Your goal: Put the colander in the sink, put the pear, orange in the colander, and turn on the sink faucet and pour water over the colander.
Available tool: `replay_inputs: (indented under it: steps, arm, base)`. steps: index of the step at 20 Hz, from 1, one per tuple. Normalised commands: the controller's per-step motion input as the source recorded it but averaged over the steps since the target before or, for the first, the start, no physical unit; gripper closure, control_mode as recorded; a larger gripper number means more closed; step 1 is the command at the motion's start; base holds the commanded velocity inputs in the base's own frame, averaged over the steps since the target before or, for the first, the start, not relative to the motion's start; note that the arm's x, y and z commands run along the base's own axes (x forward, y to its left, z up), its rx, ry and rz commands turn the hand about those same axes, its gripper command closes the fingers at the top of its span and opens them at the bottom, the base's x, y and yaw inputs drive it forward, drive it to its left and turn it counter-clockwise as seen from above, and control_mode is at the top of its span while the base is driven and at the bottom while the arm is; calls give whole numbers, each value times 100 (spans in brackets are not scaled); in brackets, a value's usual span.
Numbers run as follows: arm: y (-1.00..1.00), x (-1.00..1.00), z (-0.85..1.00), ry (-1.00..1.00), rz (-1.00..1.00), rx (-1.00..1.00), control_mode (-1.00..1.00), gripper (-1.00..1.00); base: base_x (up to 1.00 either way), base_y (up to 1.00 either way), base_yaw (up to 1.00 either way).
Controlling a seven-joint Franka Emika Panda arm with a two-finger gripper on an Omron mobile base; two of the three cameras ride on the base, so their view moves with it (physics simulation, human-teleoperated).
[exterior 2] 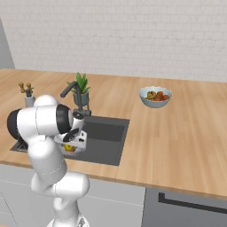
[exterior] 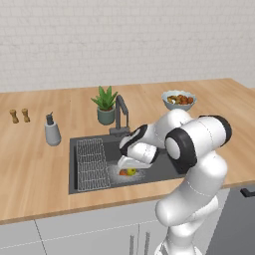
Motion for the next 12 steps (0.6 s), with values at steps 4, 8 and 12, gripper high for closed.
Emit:
replay_inputs:
  steps: [4, 8, 12]
  arm:
    - [17, 9, -3, 0, 0, 0, -100, 100]
    - [2, 1, 0, 0, 0, 0, -100, 100]
    - [0, -29, 1, 0, -3, 0, -100, 100]
  base:
    - [0, 0, 0]
    - [0, 0, 0]
    - [0, 0, 0]
